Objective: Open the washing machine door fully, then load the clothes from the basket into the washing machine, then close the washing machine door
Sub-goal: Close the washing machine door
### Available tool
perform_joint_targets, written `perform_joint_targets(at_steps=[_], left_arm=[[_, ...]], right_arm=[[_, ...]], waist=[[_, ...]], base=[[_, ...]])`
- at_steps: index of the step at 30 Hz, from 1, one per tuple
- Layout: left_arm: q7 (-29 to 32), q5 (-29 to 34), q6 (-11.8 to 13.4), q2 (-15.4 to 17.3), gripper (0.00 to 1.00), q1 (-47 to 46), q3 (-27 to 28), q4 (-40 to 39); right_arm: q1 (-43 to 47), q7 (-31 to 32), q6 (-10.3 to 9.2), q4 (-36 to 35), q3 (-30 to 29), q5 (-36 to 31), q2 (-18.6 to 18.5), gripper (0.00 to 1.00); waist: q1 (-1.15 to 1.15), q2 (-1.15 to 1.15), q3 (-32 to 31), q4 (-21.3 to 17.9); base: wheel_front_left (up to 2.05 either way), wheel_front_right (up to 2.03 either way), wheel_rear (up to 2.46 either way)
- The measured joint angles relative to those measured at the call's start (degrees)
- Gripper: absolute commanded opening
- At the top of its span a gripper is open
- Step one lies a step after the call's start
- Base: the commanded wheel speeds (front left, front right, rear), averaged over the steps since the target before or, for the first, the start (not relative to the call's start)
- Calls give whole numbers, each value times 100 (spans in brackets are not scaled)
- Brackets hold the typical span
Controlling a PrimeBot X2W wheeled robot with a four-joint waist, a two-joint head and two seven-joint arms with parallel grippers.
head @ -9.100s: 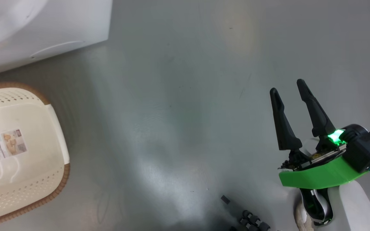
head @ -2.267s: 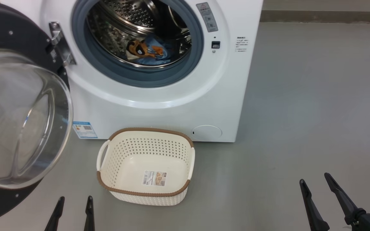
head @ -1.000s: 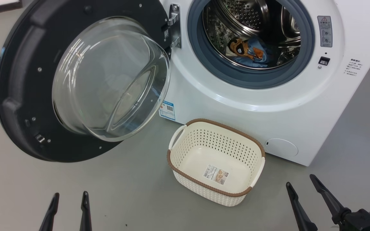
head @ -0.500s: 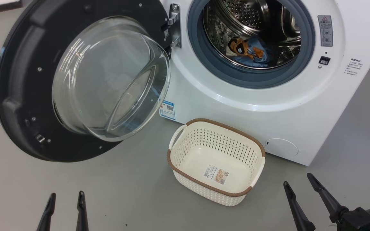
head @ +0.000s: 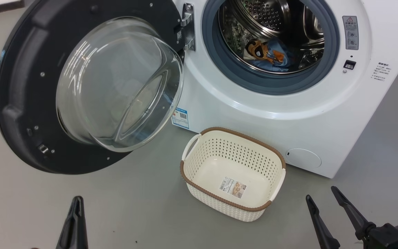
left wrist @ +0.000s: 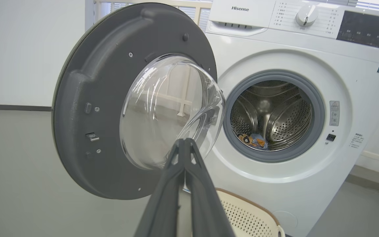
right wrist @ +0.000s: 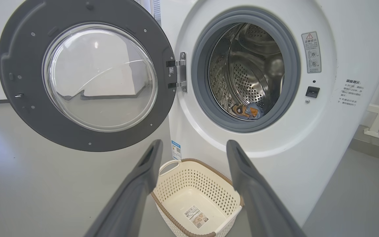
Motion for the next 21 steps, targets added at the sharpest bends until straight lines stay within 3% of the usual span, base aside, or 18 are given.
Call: perform_joint_targets(at_steps=[4,6,8,11,12,14,15,21], left_arm=[[0,-1131,-669,-543,0,-3,356,-280],[-1,-1788,-1018,-662,0,-7,576,-369],[-2,-2421,-1216,-688,0,-35,724,-428],[30,-3457,-1359,-701,0,-175,884,-634],[135,-4143,-1386,-682,0,-408,1032,-837],[166,-4410,-1426,-635,0,-548,1143,-922],[293,-4976,-1426,-497,0,-814,1363,-1027],[595,-6090,-1426,88,0,-1624,2186,-883]], right_arm=[[1,0,0,-10,-8,0,-2,100],[1,0,0,-12,-11,1,-9,100],[1,0,0,-16,-13,0,-18,100],[1,0,0,-24,-31,1,-32,100],[1,0,0,-34,-49,1,-38,100],[1,0,0,-42,-63,1,-45,100],[2,0,0,-49,-79,1,-65,100],[3,0,0,-110,-113,0,-121,100]], waist=[[0,0,17,3],[0,0,28,3],[0,0,43,1],[0,0,66,1],[0,0,83,2],[0,0,94,3],[0,0,118,4],[0,0,194,-1]], base=[[0,0,0],[0,0,0],[0,0,0],[0,0,0],[0,0,0],[0,0,0],[0,0,0],[0,0,0]])
